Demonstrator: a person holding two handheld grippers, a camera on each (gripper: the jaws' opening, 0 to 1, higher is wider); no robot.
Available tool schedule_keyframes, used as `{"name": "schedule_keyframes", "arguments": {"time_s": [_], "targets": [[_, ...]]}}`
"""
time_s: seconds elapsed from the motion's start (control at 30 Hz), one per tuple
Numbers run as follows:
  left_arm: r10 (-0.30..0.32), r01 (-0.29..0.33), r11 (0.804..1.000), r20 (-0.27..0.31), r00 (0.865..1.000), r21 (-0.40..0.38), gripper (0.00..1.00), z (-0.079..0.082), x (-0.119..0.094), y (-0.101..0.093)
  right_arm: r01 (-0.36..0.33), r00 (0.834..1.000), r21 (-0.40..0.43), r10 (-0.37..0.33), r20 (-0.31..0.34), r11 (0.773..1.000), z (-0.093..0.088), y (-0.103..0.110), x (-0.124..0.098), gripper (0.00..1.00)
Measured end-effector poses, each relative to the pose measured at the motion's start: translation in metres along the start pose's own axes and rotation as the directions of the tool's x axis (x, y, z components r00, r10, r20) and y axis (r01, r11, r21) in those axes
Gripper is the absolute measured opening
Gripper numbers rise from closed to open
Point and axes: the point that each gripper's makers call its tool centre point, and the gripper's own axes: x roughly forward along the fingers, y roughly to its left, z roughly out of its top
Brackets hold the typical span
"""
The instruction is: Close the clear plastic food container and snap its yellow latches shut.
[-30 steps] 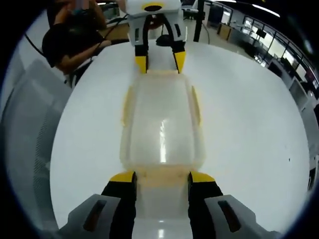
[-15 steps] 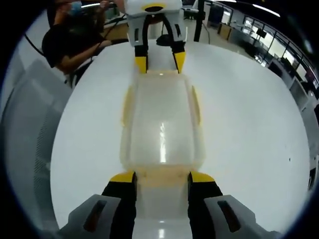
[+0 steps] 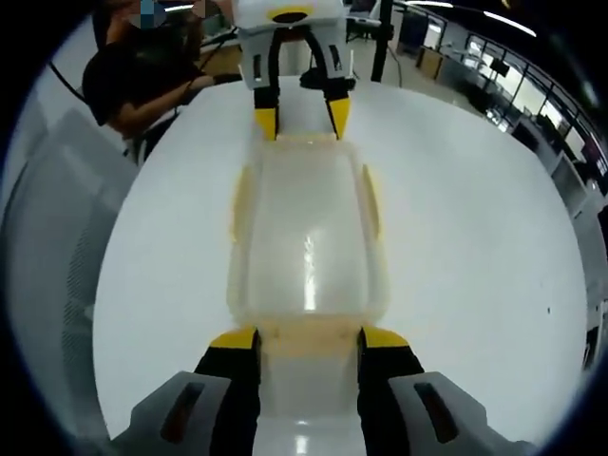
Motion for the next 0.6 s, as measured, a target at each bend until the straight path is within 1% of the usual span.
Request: {"name": "schedule_keyframes", "arguments": {"time_s": [0.13, 0.33, 0.47, 0.5, 0.53, 0.57, 0.6], "targets": [[0.018, -0.018, 1.0, 0.011, 1.0, 0.012, 0.37, 0.004, -0.008, 0.003, 0.004, 1.0, 0.003, -0.004, 0.007, 1.0, 0.001, -0.002, -0.003, 0.38], [0.035, -0.035, 0.999, 0.01, 0.999, 0.018, 0.37, 0.004, -0.015, 0.003, 0.009, 1.0, 0.003, -0.009, 0.024, 1.0, 0.007, -0.001, -0.011, 0.38], [0.053, -0.053, 0.999, 0.025, 0.998, 0.0, 0.37, 0.007, -0.022, 0.007, 0.019, 0.999, 0.005, -0.02, 0.038, 1.0, 0.009, -0.005, -0.019, 0.38], [0.091, -0.09, 0.994, 0.025, 0.995, -0.055, 0.35, 0.007, -0.026, 0.013, 0.009, 1.0, 0.016, -0.009, 0.017, 1.0, 0.007, -0.004, -0.021, 0.38], [0.056, -0.056, 0.998, 0.04, 0.998, -0.015, 0.35, 0.01, -0.028, 0.01, 0.011, 0.999, 0.022, -0.011, 0.031, 1.0, 0.009, -0.005, -0.023, 0.38], [0.068, -0.067, 0.998, 0.045, 0.997, -0.018, 0.35, 0.01, -0.029, 0.011, 0.016, 0.999, 0.02, -0.016, 0.034, 1.0, 0.01, -0.006, -0.025, 0.38], [0.069, -0.068, 0.998, 0.023, 0.997, -0.018, 0.35, 0.008, -0.029, 0.01, 0.044, 0.996, -0.014, -0.043, 0.074, 0.999, 0.017, -0.011, -0.03, 0.38]]}}
